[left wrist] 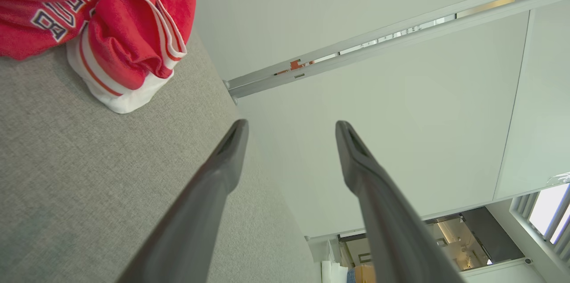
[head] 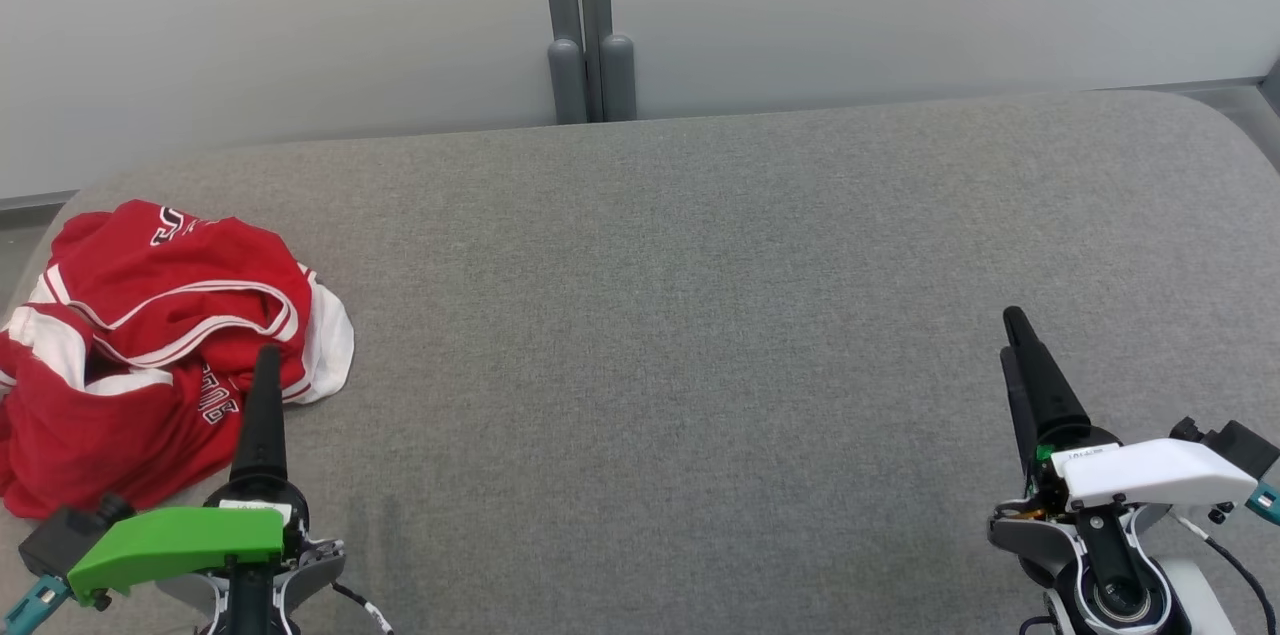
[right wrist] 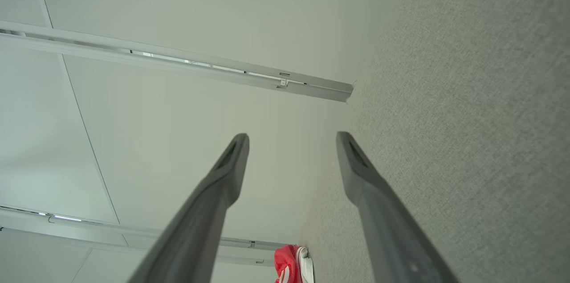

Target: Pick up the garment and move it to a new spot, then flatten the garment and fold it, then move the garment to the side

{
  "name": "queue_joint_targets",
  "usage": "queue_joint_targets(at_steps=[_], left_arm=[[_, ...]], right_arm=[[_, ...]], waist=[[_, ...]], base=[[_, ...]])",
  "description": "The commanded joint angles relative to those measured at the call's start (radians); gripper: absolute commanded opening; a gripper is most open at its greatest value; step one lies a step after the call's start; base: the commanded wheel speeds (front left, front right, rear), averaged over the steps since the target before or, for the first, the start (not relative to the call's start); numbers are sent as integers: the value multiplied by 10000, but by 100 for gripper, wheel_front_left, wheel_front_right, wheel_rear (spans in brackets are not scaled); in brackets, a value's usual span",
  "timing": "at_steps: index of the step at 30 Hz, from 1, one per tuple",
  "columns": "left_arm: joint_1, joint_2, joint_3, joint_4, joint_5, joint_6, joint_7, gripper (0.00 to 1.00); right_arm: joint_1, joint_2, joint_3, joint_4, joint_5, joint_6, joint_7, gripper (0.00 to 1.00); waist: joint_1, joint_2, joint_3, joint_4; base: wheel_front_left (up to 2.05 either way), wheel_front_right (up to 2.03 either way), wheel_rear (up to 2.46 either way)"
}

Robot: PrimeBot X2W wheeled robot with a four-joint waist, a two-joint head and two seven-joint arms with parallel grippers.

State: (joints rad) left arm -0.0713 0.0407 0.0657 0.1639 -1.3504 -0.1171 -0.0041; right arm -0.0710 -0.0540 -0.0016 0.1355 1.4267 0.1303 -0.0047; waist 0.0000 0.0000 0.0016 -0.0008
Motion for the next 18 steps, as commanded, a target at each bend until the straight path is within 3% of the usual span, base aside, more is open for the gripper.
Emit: queue_joint_targets(at_steps=[1,18], left_arm=[[-150,57,-30,-251,457,57,-124,100],[-2,91,-486,-649,4827,520,-737,100]], right_arm=[[-116,-114,122,-251,-383,2,-118,100],[-30,-219,615,-414,-3999,3,-729,100]], waist=[[0,0,0,-1],[0,0,-26,18]], base=[[0,0,0],[0,0,0]])
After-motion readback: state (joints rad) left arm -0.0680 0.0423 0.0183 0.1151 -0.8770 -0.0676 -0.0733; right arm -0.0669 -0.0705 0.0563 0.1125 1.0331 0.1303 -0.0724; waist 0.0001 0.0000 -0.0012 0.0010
